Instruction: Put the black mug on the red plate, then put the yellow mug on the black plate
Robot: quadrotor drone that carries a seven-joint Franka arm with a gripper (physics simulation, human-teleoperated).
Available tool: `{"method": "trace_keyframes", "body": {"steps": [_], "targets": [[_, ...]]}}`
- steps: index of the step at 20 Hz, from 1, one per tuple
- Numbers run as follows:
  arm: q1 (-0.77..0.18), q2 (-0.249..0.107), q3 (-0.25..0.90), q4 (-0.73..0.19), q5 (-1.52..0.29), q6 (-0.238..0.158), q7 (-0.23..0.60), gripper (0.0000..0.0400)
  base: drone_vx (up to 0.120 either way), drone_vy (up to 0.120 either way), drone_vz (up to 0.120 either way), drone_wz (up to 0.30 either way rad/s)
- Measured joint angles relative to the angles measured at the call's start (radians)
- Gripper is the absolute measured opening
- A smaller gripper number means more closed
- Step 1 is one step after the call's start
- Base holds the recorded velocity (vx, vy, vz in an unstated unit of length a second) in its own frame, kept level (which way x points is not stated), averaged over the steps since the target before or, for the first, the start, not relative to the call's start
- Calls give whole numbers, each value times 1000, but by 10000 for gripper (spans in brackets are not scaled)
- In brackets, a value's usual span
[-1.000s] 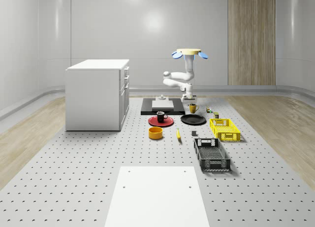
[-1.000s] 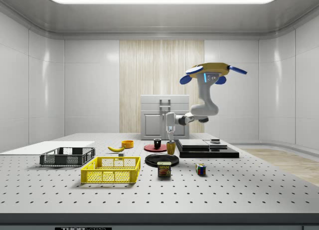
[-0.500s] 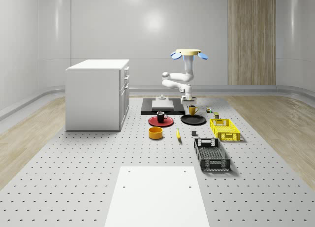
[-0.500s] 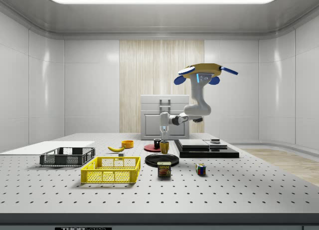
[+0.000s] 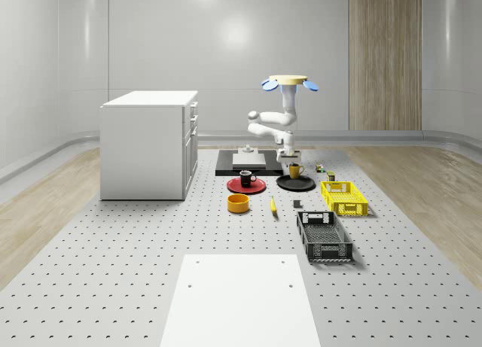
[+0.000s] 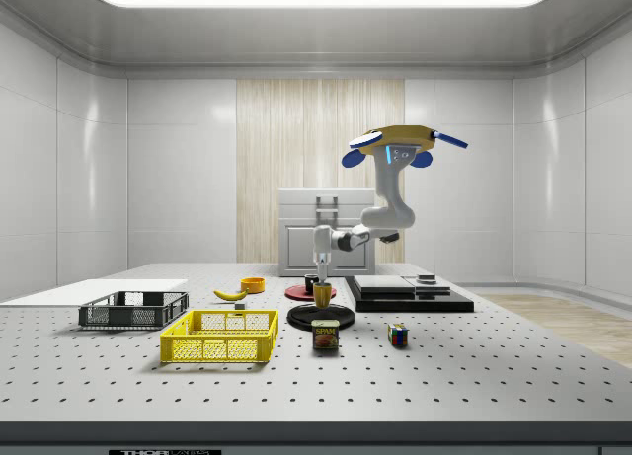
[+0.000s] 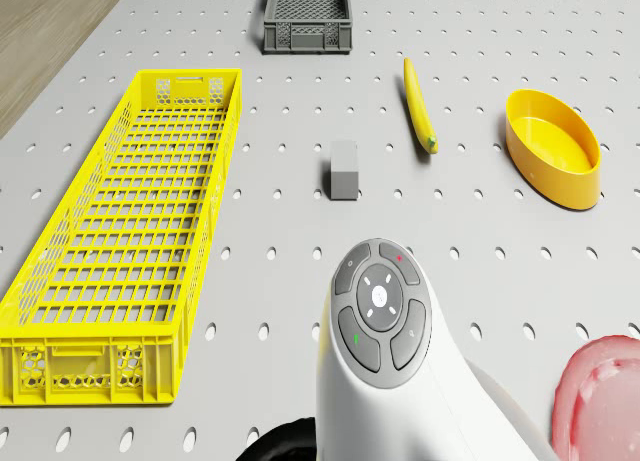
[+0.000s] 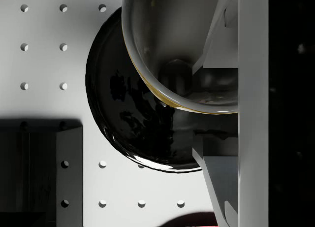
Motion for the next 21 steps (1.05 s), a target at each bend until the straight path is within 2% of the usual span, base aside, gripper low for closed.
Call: {"method": "trace_keyframes", "body": {"steps": [8, 11, 13, 16, 21], "targets": [[-19, 11, -77, 37, -73, 31, -1, 110, 0, 0, 0, 0], [-23, 16, -94, 46, -89, 37, -2, 251, 0, 0, 0, 0], [-20, 17, -89, 43, -85, 32, -3, 310, 0, 0, 0, 0], [-11, 17, -66, 30, -65, 18, -4, 357, 0, 0, 0, 0], [4, 15, -13, 4, -17, -9, -5, 388, 0, 0, 0, 0]]}}
